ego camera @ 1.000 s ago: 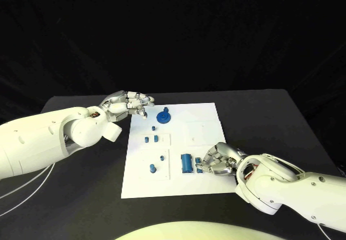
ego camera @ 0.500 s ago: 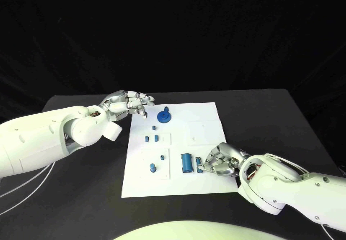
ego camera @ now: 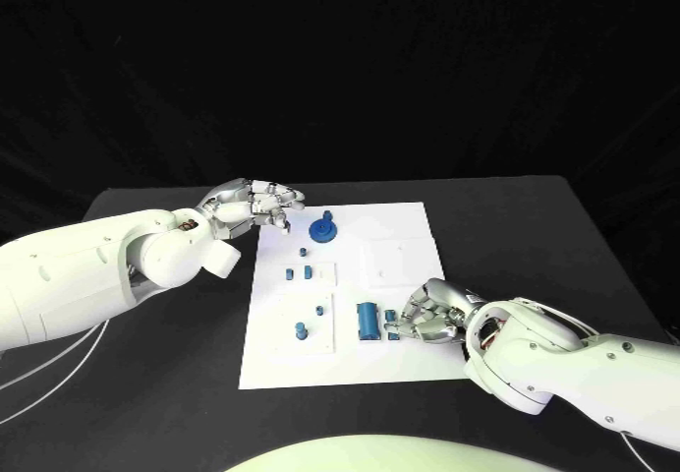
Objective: Assemble the parts on the task board
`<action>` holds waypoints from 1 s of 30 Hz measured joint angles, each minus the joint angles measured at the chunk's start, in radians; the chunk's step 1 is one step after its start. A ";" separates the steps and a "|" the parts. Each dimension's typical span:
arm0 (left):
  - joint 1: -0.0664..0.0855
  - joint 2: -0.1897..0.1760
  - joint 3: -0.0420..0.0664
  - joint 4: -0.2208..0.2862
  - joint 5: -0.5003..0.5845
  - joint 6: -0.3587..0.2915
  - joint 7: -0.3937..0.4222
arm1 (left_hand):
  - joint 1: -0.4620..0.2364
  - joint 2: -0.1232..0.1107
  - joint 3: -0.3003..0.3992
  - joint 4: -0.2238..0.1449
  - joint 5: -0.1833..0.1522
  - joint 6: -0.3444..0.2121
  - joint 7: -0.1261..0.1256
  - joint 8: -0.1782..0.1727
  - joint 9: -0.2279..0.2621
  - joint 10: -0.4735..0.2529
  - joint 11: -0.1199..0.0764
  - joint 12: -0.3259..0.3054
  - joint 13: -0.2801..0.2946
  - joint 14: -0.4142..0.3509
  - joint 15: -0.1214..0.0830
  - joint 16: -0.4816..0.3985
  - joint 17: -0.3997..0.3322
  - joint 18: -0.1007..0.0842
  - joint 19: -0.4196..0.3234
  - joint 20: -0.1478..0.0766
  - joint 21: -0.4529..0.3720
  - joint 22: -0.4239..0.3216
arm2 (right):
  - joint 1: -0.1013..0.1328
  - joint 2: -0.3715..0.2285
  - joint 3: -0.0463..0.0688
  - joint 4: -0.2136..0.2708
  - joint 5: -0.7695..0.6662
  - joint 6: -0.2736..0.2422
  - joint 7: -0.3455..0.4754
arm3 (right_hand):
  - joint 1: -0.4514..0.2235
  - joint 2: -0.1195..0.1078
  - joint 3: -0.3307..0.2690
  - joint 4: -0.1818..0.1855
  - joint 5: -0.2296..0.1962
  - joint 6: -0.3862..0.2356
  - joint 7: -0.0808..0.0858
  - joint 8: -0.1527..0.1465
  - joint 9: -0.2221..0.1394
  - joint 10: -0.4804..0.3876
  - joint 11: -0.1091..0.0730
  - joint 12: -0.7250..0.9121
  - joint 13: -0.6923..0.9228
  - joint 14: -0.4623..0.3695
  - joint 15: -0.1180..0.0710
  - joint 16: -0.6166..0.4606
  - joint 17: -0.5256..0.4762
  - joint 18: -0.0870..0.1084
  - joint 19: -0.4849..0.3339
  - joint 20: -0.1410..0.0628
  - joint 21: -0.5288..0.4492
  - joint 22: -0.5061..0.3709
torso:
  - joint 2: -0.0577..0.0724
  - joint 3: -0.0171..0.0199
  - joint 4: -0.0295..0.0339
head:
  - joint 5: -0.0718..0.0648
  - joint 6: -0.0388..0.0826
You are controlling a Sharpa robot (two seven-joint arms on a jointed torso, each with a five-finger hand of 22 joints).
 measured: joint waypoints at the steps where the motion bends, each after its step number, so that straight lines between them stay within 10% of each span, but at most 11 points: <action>1: 0.000 0.000 0.000 0.000 0.000 0.000 0.000 | 0.000 0.000 0.000 0.000 0.000 0.000 0.000 0.000 0.000 0.000 0.000 0.000 0.000 0.000 0.000 0.000 0.000 0.000 0.000 0.000 0.000 0.000 | 0.000 0.002 0.000 -0.003 -0.002 0.000 0.001 | 0.000 0.000 0.000 0.000 0.000 0.000 0.000 0.000 0.000 0.000 0.000 0.000 0.000 0.000 0.000 0.000 0.000 0.000 0.000 0.000 0.000 0.000 | 0.000 -0.0001 0.0003 | 0.000 0.000; 30: 0.000 0.000 0.000 -0.002 0.000 0.001 -0.005 | 0.005 0.005 0.000 0.000 0.000 0.000 0.000 0.000 0.000 0.000 0.000 0.000 0.001 0.000 0.000 0.000 0.000 0.000 0.004 0.004 0.000 0.000 | -0.002 0.001 -0.002 -0.024 -0.035 -0.023 0.061 | -0.004 0.025 -0.117 0.005 -0.084 0.004 -0.005 0.002 0.008 0.000 0.000 0.005 0.000 0.000 0.000 0.000 0.000 0.000 0.000 0.000 0.012 0.000 | 0.000 -0.0007 -0.0002 | 0.003 -0.005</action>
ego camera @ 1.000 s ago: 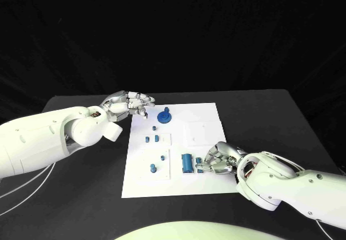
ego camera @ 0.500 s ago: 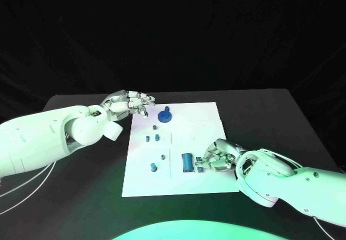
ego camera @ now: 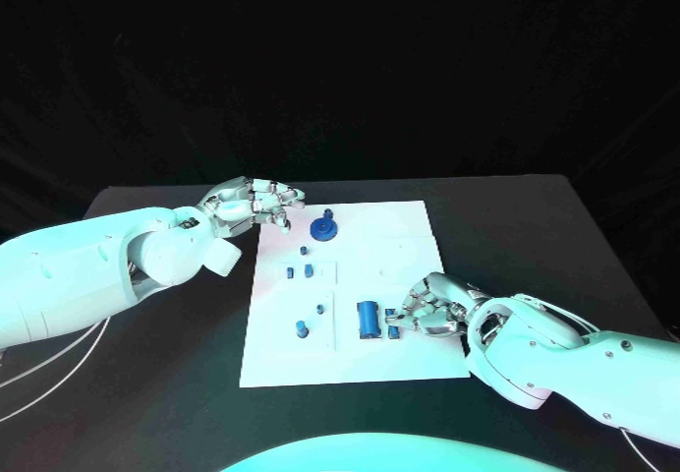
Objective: Assemble the parts on the task board
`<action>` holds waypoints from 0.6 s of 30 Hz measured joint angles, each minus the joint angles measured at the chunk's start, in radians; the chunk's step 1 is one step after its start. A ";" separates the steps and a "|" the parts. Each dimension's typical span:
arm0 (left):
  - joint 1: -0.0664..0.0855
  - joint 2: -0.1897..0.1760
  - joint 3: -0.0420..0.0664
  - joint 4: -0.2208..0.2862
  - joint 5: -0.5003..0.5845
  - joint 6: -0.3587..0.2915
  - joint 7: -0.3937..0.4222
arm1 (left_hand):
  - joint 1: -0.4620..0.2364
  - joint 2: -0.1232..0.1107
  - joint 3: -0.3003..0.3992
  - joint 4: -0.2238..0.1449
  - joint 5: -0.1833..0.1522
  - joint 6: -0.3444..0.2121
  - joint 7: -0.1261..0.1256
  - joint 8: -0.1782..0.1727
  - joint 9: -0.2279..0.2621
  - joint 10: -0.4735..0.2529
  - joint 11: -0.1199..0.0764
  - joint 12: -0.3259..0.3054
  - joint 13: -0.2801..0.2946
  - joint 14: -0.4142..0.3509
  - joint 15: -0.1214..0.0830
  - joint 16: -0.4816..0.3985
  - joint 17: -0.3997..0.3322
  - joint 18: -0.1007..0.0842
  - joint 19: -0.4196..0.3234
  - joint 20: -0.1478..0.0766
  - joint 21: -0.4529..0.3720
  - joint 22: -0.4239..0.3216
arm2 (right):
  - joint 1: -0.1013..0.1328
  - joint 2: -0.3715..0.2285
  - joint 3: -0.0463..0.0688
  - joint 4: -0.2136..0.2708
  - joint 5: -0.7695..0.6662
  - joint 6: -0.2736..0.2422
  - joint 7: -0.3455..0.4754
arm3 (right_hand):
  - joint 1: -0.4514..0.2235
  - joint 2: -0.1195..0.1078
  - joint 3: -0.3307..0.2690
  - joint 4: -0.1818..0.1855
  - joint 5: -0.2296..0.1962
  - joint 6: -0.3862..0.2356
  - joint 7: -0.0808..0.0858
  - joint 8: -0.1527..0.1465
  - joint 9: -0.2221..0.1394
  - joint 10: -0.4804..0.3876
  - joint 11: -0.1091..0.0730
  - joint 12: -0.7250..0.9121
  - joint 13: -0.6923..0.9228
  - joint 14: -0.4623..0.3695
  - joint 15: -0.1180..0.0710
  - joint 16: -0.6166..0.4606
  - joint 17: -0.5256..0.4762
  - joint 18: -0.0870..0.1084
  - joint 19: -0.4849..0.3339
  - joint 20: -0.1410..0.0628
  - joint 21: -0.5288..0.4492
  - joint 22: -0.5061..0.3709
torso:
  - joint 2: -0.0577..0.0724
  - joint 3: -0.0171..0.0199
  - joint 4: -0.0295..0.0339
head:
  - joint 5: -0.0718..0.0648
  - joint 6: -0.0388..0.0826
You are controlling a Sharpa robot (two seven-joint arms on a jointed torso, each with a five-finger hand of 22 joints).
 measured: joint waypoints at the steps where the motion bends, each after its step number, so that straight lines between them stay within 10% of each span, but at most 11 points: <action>1: 0.000 0.000 0.000 0.000 0.000 0.000 0.000 | 0.000 0.000 0.000 0.000 0.000 0.000 0.000 0.000 0.000 0.000 0.000 0.000 0.000 0.000 0.000 0.000 0.000 0.000 0.000 0.000 0.000 0.000 | 0.000 -0.002 0.000 0.003 0.002 -0.004 0.002 | -0.010 0.004 -0.011 0.000 0.000 0.000 0.000 0.000 0.001 0.002 -0.002 0.000 0.000 0.000 0.000 0.000 0.000 0.000 0.000 0.000 0.000 0.000 | 0.000 0.0000 0.0000 | 0.000 0.000; 18: 0.000 -0.001 0.000 -0.001 0.000 0.001 -0.003 | 0.000 0.000 0.000 0.000 0.000 0.000 0.000 0.000 0.000 0.000 0.000 0.000 0.000 0.000 0.000 0.000 0.001 0.000 0.000 0.000 0.000 0.000 | 0.000 -0.052 0.001 0.041 0.013 -0.025 0.026 | -0.010 0.038 -0.130 -0.004 0.000 0.003 -0.003 0.009 0.008 0.003 -0.003 0.000 0.000 0.000 -0.007 0.000 0.000 0.000 -0.004 -0.004 0.003 0.000 | 0.000 0.0001 0.0000 | 0.000 0.001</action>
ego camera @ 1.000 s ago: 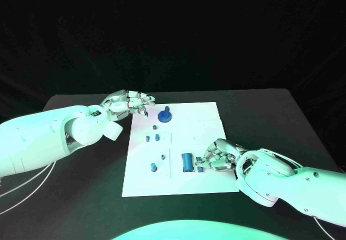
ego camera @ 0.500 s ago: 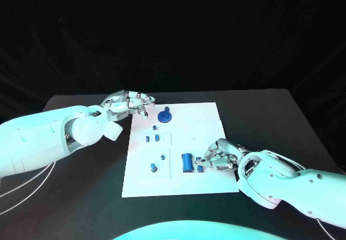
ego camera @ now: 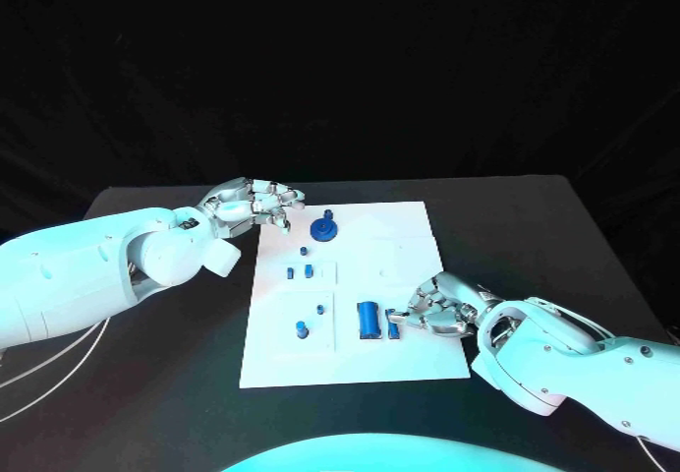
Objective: Assemble the parts on the task board
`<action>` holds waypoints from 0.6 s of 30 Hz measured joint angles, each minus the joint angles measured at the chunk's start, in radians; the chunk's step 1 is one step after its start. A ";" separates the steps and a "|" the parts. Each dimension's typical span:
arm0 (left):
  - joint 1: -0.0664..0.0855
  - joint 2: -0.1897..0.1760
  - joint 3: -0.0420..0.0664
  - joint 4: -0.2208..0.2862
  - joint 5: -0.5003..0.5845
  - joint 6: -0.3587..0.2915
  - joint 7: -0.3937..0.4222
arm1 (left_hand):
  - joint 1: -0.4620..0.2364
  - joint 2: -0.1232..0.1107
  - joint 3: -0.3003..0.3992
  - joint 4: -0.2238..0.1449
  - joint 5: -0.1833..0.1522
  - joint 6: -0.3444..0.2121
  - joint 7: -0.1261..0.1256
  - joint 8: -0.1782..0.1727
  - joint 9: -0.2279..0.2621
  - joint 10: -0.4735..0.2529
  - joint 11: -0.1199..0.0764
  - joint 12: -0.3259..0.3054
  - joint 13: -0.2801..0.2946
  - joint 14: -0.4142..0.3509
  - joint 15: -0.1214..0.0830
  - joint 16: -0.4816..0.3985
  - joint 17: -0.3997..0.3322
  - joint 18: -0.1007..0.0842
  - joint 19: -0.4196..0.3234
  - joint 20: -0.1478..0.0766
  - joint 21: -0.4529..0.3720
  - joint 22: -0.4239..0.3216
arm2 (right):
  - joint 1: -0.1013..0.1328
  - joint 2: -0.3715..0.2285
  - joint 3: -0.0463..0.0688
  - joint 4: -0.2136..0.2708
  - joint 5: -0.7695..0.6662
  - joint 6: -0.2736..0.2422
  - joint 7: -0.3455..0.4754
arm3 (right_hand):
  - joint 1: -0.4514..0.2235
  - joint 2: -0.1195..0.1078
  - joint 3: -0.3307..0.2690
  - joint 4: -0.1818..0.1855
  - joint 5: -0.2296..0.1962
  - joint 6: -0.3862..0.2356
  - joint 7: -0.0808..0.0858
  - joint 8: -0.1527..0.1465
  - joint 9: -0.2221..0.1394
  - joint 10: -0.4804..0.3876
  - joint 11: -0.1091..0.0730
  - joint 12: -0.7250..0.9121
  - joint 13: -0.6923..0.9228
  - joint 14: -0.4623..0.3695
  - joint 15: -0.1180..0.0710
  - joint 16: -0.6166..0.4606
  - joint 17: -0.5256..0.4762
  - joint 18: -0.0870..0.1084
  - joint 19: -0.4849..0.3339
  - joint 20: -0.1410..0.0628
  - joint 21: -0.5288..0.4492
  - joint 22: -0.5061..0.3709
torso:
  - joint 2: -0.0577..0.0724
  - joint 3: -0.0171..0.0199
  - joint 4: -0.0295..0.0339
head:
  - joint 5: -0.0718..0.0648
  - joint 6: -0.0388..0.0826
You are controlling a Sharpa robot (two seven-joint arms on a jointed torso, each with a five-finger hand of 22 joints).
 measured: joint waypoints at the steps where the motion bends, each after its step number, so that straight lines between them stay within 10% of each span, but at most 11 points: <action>1: 0.000 0.000 0.000 0.000 0.000 0.000 0.000 | 0.000 0.000 0.000 0.000 0.000 0.000 0.000 0.000 0.000 0.000 0.000 0.000 0.000 0.000 0.000 0.000 0.000 0.000 0.000 0.000 0.000 0.000 | 0.000 -0.004 0.000 0.003 0.001 0.006 0.001 | 0.017 0.002 -0.004 -0.001 0.000 0.000 0.000 0.000 0.000 0.000 0.000 0.000 0.000 0.000 0.000 0.000 0.000 0.000 0.000 0.000 0.000 0.000 | 0.000 0.0000 0.0000 | 0.000 0.000; 18: 0.000 -0.002 0.000 -0.004 0.000 0.002 -0.005 | 0.000 0.000 0.000 0.000 0.000 0.000 0.000 0.000 0.000 0.000 0.000 0.000 0.000 0.000 0.000 0.000 0.000 0.000 0.000 0.000 0.000 0.000 | -0.009 -0.029 -0.001 0.040 0.007 0.055 0.010 | 0.090 0.011 -0.025 0.000 0.000 0.000 0.000 0.000 0.000 0.000 0.000 0.000 0.000 0.000 0.000 0.000 0.000 0.000 0.000 0.000 -0.007 0.001 | 0.000 -0.0002 0.0002 | 0.001 -0.001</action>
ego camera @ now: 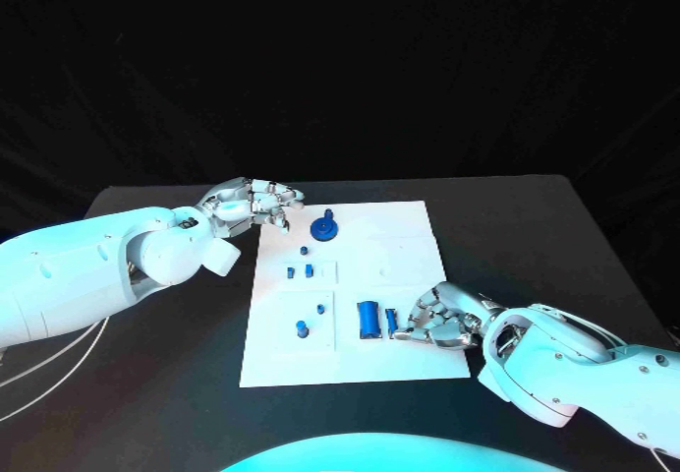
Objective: Assemble the parts on the task board
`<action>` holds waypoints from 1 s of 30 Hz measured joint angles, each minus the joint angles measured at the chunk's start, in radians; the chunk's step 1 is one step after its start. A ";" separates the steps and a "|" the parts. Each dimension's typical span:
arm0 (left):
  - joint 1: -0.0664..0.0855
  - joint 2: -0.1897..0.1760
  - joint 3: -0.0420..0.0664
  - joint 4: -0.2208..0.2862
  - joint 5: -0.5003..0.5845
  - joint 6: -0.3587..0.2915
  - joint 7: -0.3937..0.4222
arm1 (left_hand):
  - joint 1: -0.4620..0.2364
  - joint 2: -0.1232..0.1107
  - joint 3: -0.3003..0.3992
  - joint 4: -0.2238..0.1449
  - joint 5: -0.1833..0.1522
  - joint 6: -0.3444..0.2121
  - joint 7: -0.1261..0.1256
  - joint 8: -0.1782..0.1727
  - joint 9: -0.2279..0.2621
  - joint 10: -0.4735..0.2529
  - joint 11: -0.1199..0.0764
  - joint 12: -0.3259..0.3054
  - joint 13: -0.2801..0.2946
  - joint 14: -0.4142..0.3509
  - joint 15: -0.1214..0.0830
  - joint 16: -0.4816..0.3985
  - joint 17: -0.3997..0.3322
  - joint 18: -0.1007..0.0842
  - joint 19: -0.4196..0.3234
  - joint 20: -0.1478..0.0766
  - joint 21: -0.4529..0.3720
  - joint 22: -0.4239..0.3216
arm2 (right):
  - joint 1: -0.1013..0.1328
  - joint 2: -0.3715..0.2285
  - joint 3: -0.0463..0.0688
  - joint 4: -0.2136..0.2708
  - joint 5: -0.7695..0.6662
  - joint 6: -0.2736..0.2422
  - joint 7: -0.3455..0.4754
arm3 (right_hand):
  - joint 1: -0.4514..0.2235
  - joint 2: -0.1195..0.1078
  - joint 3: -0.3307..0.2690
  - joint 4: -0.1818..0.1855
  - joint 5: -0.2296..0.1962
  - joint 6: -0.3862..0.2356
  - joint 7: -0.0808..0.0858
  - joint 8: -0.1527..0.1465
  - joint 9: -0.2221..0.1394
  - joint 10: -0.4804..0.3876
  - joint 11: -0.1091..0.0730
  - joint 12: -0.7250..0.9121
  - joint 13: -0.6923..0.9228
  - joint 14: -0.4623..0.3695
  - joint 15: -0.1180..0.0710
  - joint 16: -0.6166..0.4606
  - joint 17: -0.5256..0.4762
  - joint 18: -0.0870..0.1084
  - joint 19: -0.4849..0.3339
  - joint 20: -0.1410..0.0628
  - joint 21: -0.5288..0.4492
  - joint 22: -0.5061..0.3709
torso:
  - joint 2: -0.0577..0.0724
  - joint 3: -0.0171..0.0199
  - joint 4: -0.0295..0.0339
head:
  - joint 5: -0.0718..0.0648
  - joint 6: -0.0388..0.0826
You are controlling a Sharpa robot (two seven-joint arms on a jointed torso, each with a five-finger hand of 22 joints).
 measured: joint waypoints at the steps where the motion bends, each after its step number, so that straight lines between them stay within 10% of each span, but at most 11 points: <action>1: 0.000 0.000 0.000 0.000 0.000 0.000 0.000 | 0.000 0.000 0.000 0.000 0.000 0.000 0.000 0.000 0.000 0.000 0.000 0.000 0.000 0.000 0.000 0.000 0.000 0.000 0.000 0.000 0.000 0.000 | 0.000 0.000 0.000 0.000 0.000 0.000 0.000 | 0.000 0.000 0.000 0.000 0.000 0.000 0.000 0.000 0.000 0.000 0.000 0.000 0.000 0.000 0.000 0.000 0.000 0.000 0.000 0.000 0.000 0.000 | 0.000 0.0000 0.0001 | 0.000 -0.001; 30: 0.000 -0.006 0.000 -0.003 0.000 0.003 -0.005 | 0.000 0.000 -0.004 0.004 0.000 0.000 0.000 0.000 0.000 0.000 0.000 0.000 0.001 0.000 0.000 0.000 0.000 0.000 0.000 0.000 0.000 -0.001 | 0.000 0.046 0.001 -0.048 -0.016 0.013 -0.032 | 0.046 0.033 -0.024 0.001 0.054 0.000 0.000 0.000 -0.005 0.000 0.000 0.000 0.000 0.000 0.000 0.000 0.000 0.000 0.000 0.000 0.000 0.000 | 0.000 -0.0005 0.0005 | 0.000 -0.004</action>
